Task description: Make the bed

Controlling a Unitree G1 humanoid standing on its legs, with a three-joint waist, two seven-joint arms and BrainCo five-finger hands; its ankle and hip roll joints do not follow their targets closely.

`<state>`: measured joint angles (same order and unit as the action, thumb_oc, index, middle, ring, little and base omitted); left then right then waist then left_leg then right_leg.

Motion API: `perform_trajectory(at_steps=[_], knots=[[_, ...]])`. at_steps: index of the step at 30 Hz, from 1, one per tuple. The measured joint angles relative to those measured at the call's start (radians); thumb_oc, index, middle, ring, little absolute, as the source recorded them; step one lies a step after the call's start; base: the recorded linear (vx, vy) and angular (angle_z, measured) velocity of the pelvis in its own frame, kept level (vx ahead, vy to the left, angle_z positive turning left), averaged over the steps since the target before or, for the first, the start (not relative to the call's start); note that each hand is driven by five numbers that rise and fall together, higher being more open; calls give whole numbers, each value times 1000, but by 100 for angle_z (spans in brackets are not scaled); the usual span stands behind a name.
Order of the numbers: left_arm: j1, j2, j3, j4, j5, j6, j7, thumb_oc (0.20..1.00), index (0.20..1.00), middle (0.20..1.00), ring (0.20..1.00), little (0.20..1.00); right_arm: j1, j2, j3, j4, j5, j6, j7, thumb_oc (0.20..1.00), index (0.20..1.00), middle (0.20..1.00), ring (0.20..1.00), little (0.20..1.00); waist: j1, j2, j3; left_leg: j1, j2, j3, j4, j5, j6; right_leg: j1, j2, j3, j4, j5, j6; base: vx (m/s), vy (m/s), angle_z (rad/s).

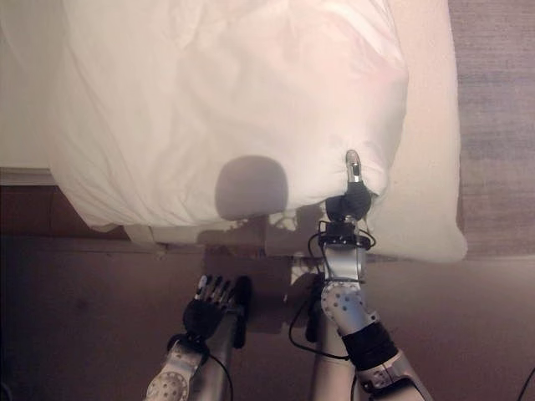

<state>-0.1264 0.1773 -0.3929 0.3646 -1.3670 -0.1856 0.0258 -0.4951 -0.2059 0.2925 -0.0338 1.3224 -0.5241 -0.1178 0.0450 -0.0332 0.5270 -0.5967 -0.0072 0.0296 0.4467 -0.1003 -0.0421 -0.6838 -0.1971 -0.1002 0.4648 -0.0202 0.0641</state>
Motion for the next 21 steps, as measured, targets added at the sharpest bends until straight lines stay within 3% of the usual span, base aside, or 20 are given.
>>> perform_trajectory(at_steps=[6, 15, 21], knots=[[-144, -39, 3, -9, -2, -6, -24, 1000, 1000, 1000, 1000, 1000, 9, 1, 18, 1, 8, 1, 18, 200, 200, 200, 200, 200, -10, -1, 0, -6, 4, 4, 2, 0, 1, -1, 7, 4, -15, 11, 1, 5, -3, -4], [-327, -99, 92, -25, -41, -96, -23, 1000, 1000, 1000, 1000, 1000, 5, 31, 39, 2, 25, 4, 27, 200, 200, 200, 200, 200, -55, -13, -4, -15, 6, 9, 5, -3, 2, -11, 11, 11, -18, 13, 3, 0, 0, -1], [-335, -120, 142, -30, -45, -155, -10, 1000, 1000, 1000, 1000, 1000, 1, 38, 42, 2, 26, 8, 48, 200, 200, 200, 200, 200, -56, -17, -5, -27, 16, 17, 29, -17, 4, -17, 18, 16, -15, 14, 4, 1, 1, -4]])
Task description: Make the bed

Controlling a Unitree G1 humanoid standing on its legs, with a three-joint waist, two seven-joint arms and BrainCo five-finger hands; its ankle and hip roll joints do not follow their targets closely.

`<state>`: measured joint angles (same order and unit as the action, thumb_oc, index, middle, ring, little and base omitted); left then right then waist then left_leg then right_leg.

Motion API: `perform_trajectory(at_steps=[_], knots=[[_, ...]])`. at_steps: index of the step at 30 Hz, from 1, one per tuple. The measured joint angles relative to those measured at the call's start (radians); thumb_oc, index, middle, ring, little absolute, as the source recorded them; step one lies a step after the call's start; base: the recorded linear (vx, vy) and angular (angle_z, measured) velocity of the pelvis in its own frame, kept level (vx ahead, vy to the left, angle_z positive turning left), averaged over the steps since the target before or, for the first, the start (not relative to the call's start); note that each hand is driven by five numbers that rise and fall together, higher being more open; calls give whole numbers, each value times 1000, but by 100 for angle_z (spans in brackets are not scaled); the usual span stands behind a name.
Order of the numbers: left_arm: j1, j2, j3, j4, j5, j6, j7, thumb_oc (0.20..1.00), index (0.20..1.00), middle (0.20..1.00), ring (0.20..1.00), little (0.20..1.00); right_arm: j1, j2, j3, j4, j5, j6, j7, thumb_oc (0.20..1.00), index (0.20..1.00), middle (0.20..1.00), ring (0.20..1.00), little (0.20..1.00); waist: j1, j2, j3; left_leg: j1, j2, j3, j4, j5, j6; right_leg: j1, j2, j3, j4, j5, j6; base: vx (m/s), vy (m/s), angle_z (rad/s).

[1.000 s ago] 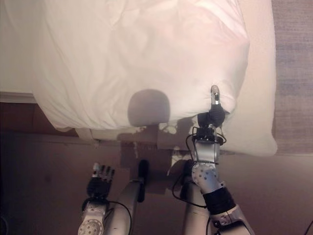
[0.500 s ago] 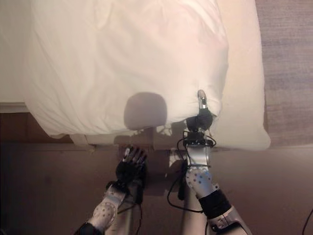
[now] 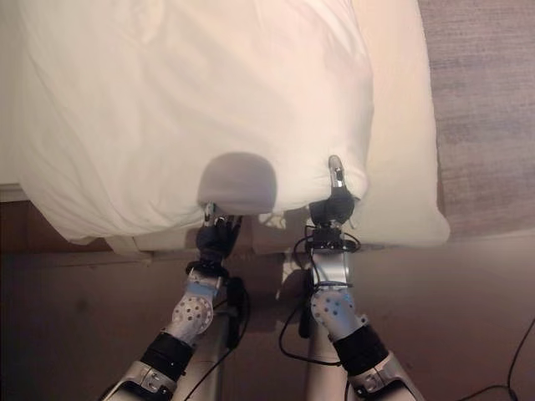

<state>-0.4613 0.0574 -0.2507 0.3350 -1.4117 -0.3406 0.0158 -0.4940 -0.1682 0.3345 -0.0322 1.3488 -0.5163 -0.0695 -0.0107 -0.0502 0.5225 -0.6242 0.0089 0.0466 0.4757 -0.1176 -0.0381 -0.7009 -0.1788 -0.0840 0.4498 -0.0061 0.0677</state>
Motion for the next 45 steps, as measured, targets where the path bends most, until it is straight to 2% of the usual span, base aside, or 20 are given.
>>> perform_trajectory(at_steps=[19, 26, 29, 36, 39, 40, 42, 45], knots=[[-10, 2, 223, -2, -18, -129, 38, 1000, 1000, 1000, 1000, 1000, -1, 0, -5, 0, 3, 14, 41, 200, 200, 200, 200, 200, 2, -7, -3, -13, 2, 2, 15, -2, 2, -9, 0, 4, 5, 3, 2, 0, 0, 0], [-51, 29, 292, 25, 1, -199, 158, 1000, 1000, 1000, 1000, 1000, -1, -1, 1, 0, 3, 22, 37, 200, 200, 200, 200, 200, 4, -7, -3, -14, 3, 5, 25, -2, 3, -8, 2, 8, 5, 10, 1, 0, 0, 0], [-103, 68, 327, 126, 25, -201, 207, 1000, 1000, 1000, 1000, 1000, 1, -4, 26, 0, 3, 22, 16, 200, 200, 200, 200, 200, 3, -7, -3, -14, 4, 8, 29, -2, 3, -8, 3, 10, 5, 14, 0, 3, 11, -2], [-155, 102, 387, 182, 27, -202, 284, 1000, 1000, 1000, 1000, 1000, 18, -15, 37, 0, 2, 25, -14, 200, 200, 200, 200, 200, 1, -8, -3, -15, 4, 8, 31, -2, 3, -8, 3, 11, 5, 15, 1, 0, 0, 0], [-179, 144, 399, 208, 67, -201, 323, 1000, 1000, 1000, 1000, 1000, 24, -36, 40, 0, 2, 35, -31, 200, 200, 200, 200, 200, 1, -8, -3, -15, 4, 9, 31, -2, 3, -8, 3, 12, 4, 15, 1, 0, 0, 0], [-181, 151, 399, 208, 74, -201, 328, 827, 827, 827, 827, 827, 25, -40, 40, 0, 2, 37, -33, 200, 200, 200, 200, 200, 1, -8, -3, -15, 4, 9, 31, -2, 3, -8, 4, 12, 4, 15, 1, 0, 0, 0], [-191, 182, 400, 218, 114, -199, 349, 200, 200, 200, 200, 200, 27, -42, 42, -1, -1, 43, -36, 200, 200, 200, 200, 200, 1, -9, -4, -15, 5, 10, 31, -2, 3, -9, 5, 12, 3, 16, 1, 0, 0, 0], [-216, 209, 400, 263, 145, -191, 371, 200, 200, 200, 200, 200, 27, -44, 56, -1, -2, 46, -46, 200, 200, 200, 200, 200, 0, -9, -4, -15, 5, 10, 32, -2, 3, -9, 5, 12, 3, 16, 1, 0, 0, 0]])
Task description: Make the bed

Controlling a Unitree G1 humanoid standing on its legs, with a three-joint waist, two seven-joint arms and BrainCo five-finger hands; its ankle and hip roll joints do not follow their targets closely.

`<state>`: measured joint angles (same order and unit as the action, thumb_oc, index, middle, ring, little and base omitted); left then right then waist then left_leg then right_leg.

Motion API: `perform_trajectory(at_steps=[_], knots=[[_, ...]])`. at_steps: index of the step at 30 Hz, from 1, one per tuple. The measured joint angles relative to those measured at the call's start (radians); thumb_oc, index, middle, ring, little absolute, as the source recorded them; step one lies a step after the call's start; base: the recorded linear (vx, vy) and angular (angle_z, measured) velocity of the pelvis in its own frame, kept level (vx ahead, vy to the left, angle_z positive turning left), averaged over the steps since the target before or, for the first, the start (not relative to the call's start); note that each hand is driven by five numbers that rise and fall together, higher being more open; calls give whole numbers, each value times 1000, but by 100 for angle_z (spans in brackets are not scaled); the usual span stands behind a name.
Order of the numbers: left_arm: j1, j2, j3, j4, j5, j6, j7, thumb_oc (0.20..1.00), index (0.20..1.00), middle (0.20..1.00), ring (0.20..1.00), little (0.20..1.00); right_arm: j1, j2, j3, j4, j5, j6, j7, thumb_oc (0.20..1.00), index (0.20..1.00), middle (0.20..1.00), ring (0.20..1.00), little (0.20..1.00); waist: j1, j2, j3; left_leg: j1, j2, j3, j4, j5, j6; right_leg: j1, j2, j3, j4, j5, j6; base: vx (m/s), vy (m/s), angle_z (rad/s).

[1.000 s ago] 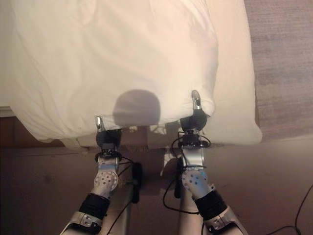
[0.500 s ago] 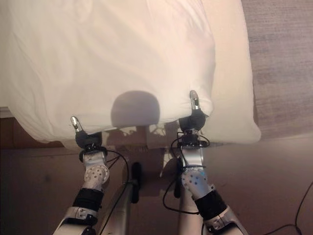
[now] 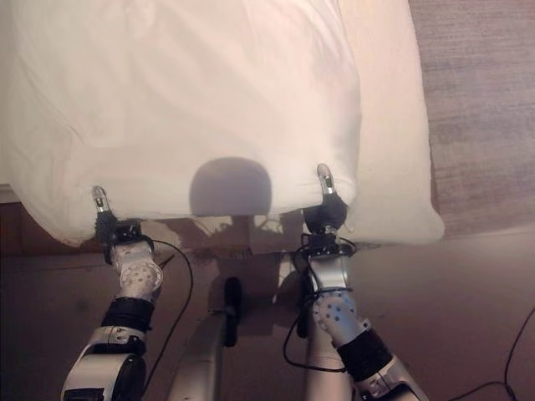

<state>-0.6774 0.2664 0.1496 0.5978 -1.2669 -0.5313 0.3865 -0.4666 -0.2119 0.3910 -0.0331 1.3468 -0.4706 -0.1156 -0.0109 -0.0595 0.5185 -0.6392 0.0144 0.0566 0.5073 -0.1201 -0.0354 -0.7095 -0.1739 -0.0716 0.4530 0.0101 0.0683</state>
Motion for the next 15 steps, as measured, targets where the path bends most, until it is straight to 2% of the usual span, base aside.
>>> perform_trajectory(at_steps=[9, 15], knots=[[10, 11, 18, 16, 58, 28, 10, 200, 200, 200, 200, 200, 28, -1, 4, -1, -3, 30, -11, 200, 200, 200, 200, 200, 2, -1, 0, 26, 9, 21, -18, 0, 1, 19, 10, 11, -23, 11, -1, 20, -33, -6], [124, 6, 33, -31, 76, 39, -15, 200, 200, 200, 200, 200, 92, -4, 0, 1, -93, 83, -26, 200, 200, 200, 200, 200, 3, 0, -2, 143, 17, 38, -133, 25, -11, 97, 20, 13, -81, 19, -4, 40, -147, -9]])
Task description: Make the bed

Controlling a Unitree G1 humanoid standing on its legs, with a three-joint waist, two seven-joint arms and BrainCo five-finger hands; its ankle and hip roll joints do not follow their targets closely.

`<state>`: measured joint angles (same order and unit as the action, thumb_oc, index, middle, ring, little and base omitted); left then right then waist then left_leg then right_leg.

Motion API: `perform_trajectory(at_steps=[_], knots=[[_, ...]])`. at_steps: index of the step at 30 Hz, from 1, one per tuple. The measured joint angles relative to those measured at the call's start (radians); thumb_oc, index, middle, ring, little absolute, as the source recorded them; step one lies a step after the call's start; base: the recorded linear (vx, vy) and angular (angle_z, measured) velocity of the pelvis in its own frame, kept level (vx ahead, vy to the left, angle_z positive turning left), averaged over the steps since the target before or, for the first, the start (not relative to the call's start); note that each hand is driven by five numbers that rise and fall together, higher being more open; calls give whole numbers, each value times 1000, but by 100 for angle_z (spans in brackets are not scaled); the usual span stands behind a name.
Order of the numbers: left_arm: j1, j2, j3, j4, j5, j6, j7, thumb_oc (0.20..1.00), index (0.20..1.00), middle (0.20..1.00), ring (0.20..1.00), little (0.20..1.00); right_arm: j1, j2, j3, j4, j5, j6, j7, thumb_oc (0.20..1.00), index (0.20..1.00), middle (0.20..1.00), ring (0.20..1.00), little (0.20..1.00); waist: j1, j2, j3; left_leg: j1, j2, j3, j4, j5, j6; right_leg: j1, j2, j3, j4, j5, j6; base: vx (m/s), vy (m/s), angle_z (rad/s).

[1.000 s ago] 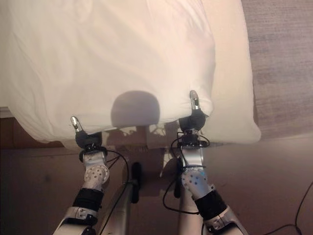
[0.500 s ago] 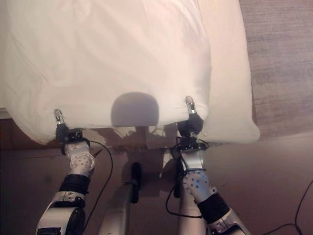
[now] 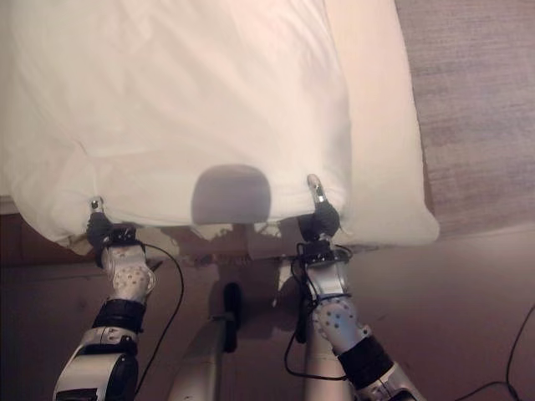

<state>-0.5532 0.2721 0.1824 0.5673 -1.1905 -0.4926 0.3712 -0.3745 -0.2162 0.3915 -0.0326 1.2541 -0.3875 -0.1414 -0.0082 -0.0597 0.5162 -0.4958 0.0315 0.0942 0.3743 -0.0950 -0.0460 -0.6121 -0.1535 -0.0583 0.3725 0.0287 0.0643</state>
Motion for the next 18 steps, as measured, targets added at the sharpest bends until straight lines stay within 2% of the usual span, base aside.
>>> perform_trajectory(at_steps=[2, 5, 8, 12, 13, 14, 15, 16, 17, 18], knots=[[37, -12, 5, -41, 0, 1, -6, 200, 200, 200, 200, 200, 10, -2, -5, 0, -22, 2, -1, 200, 200, 200, 200, 200, 5, 1, 0, 22, 5, -9, -32, 12, -7, 13, 2, -8, -5, -5, -5, 53, -192, 9], [95, -73, 16, -120, 14, 1, -20, 200, 200, 200, 200, 200, 47, -2, -45, 4, -74, 4, -24, 200, 200, 200, 200, 200, 12, 3, -1, 88, 6, -45, -113, 48, -30, 65, 8, -47, -18, -20, -17, 34, -193, 25], [135, -137, 14, -191, 54, 2, -32, 200, 200, 200, 200, 200, 57, -9, -110, 43, -169, 6, -57, 200, 200, 200, 200, 200, 39, 3, -1, 125, 13, -100, -149, 74, -58, 89, 9, -73, 20, -63, -38, -8, -50, 29], [138, -163, 9, -199, 85, 3, -39, 200, 200, 200, 200, 200, 72, -29, -149, 86, -283, 16, -94, 200, 200, 200, 200, 200, 52, 3, -2, 157, 9, -121, -164, 76, -63, 74, -22, -77, 133, -143, -53, -2, 189, 30], [132, -164, 8, -197, 90, 2, -38, 200, 200, 200, 200, 200, 68, -30, -156, 110, -306, 17, -96, 200, 200, 200, 200, 200, 55, -4, -1, 140, 20, -172, -116, 58, -74, 73, -50, -45, 130, -137, -58, 3, 368, 18], [127, -163, 8, -195, 95, 3, -38, 200, 200, 200, 200, 200, 65, -29, -162, 141, -318, 19, -98, 200, 200, 200, 200, 200, 52, -4, -1, 115, 36, -215, -52, 1, -59, 84, -53, -45, 118, -125, -39, -37, 309, 22], [128, -165, -15, -204, 99, 3, -39, 200, 200, 200, 200, 200, 85, -26, -181, 147, -328, 24, -108, 200, 200, 200, 200, 200, 53, -3, -10, 134, 123, -223, -98, 10, -66, 92, -54, -61, 119, -122, -27, -54, 350, 20], [137, -176, -18, -214, 100, 3, -40, 200, 200, 200, 200, 200, 97, -34, -184, 146, -335, 24, -109, 200, 200, 200, 200, 200, 52, 6, -16, 164, 160, -225, -156, 34, -31, 86, -46, -58, 133, -133, -16, -116, 715, 4], [151, -196, -34, -215, 100, 0, -39, 200, 200, 200, 200, 200, 100, -37, -198, 159, -357, 23, -115, 200, 200, 200, 200, 200, 45, 42, -34, 184, 216, -158, -210, 28, -40, 81, -69, -64, 143, -128, -2, -107, 541, -5], [153, -199, -55, -216, 100, -1, -40, 200, 200, 200, 200, 200, 105, -36, -213, 155, -362, 22, -126, 200, 200, 200, 200, 200, 42, 48, -38, 181, 214, -121, -207, 28, -40, 75, -85, -67, 143, -121, 10, -81, 596, 6]])
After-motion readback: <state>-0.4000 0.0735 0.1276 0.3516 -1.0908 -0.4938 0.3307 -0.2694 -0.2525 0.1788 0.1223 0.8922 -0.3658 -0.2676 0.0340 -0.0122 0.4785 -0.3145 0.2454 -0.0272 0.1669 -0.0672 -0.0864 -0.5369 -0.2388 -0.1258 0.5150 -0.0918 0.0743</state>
